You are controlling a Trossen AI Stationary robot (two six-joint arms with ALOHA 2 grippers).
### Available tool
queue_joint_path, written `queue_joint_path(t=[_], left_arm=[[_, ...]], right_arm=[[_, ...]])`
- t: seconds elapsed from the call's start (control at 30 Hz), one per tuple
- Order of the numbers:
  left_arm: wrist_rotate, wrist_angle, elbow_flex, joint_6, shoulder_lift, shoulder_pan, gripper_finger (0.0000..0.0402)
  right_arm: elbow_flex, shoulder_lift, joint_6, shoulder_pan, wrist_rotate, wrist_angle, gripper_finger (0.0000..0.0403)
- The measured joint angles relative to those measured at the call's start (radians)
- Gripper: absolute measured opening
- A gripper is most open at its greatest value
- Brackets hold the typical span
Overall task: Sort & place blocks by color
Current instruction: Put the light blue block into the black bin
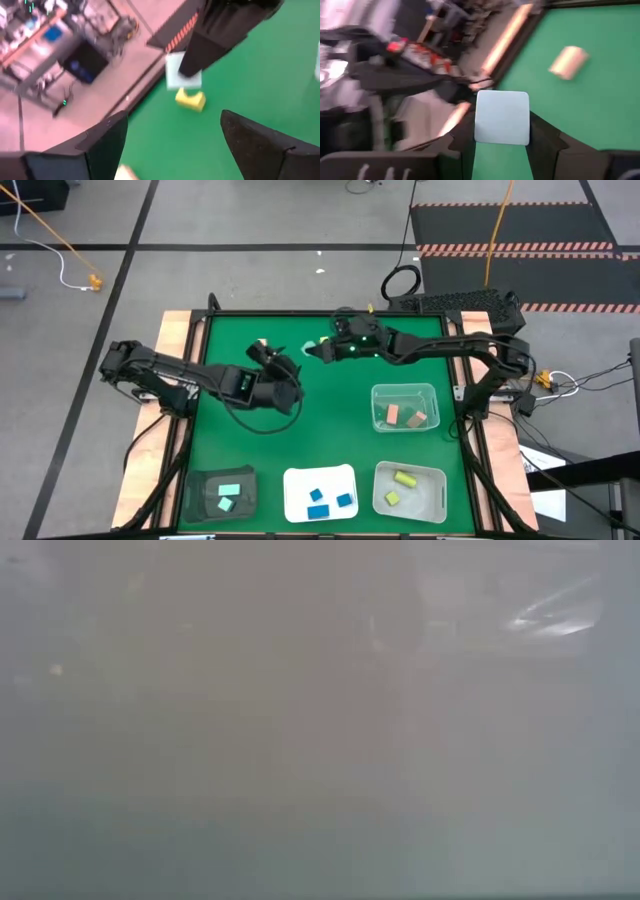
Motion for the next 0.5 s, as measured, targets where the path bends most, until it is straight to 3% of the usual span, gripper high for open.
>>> queue_joint_path(t=[0.23,0.5], left_arm=[[-0.010,0.251,0.000,0.216,0.000,0.038,0.0321],[-0.011,0.300,0.000,0.282,-0.001,0.048,0.0321]], right_arm=[[0.000,-0.011,0.066,0.025,-0.093,0.155,0.0116],[0.000,-0.011,0.077,0.055,-0.109,0.217,0.0116]])
